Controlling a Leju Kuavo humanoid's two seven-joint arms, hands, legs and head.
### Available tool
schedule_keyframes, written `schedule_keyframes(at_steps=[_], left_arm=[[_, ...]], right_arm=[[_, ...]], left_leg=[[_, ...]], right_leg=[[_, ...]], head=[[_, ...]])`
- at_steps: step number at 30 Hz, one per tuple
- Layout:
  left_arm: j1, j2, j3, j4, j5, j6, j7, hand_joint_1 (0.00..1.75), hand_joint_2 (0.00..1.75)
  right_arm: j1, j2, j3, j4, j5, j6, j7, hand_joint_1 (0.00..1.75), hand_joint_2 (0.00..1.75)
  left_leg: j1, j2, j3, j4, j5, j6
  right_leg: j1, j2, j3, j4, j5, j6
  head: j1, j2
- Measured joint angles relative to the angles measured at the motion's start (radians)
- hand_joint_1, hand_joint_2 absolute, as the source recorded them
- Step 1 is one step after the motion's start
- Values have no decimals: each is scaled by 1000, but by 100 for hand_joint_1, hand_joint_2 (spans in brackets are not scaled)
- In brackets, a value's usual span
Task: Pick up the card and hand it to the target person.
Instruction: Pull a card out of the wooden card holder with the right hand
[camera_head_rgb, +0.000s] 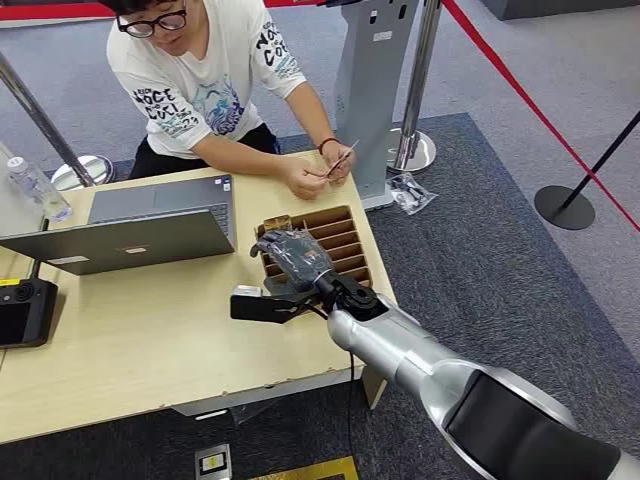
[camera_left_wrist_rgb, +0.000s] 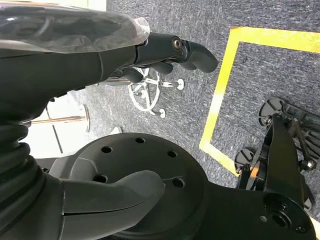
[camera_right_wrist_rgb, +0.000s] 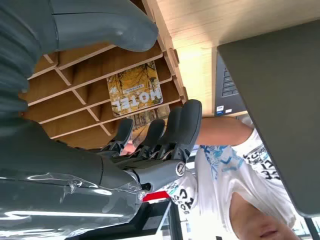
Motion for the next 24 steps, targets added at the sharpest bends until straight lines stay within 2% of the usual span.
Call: schedule_keyframes(at_steps=[15, 24], left_arm=[[0, 0, 0, 0, 0, 5, 5, 0, 175], [0, 0, 0, 0, 0, 3, 6, 0, 175]], right_arm=[[-36, 7, 13, 18, -7, 0, 2, 79, 175], [-67, 8, 16, 42, -7, -6, 9, 70, 175]], left_leg=[[0, 0, 0, 0, 0, 0], [0, 0, 0, 0, 0, 0]], right_leg=[[0, 0, 0, 0, 0, 0], [0, 0, 0, 0, 0, 0]], head=[[0, 0], [0, 0]])
